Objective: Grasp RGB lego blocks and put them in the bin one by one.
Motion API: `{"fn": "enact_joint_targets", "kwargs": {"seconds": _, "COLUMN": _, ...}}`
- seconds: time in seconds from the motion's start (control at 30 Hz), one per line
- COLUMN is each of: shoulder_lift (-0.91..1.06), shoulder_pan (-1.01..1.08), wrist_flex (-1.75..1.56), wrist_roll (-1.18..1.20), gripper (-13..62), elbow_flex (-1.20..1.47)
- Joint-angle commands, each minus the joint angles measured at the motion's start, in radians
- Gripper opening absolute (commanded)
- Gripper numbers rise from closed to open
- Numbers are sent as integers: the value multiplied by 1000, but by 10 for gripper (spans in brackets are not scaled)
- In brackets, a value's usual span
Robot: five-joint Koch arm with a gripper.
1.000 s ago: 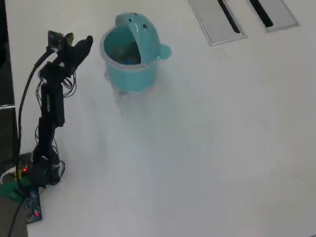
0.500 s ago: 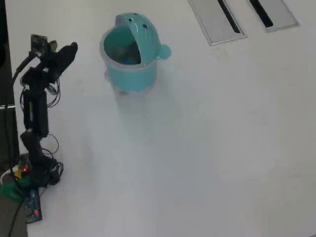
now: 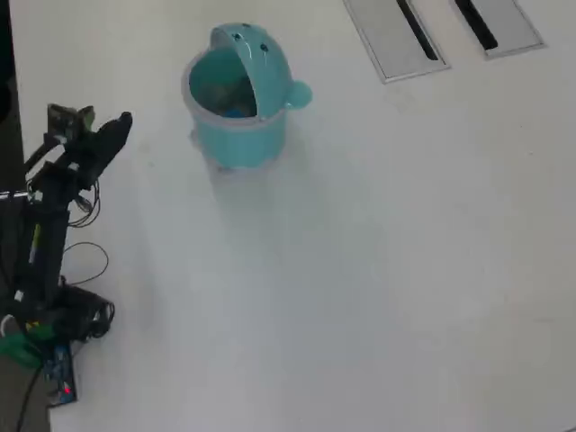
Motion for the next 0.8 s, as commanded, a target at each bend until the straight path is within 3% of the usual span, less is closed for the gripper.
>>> {"fn": "enact_joint_targets", "kwargs": {"seconds": 0.0, "shoulder_lift": 35, "shoulder_pan": 0, "wrist_flex": -97, "wrist_roll": 11, "gripper": 323, "elbow_flex": -15}}
{"fn": "enact_joint_targets", "kwargs": {"seconds": 0.77, "shoulder_lift": 285, "shoulder_pan": 61, "wrist_flex": -678, "wrist_roll": 256, "gripper": 323, "elbow_flex": 601}}
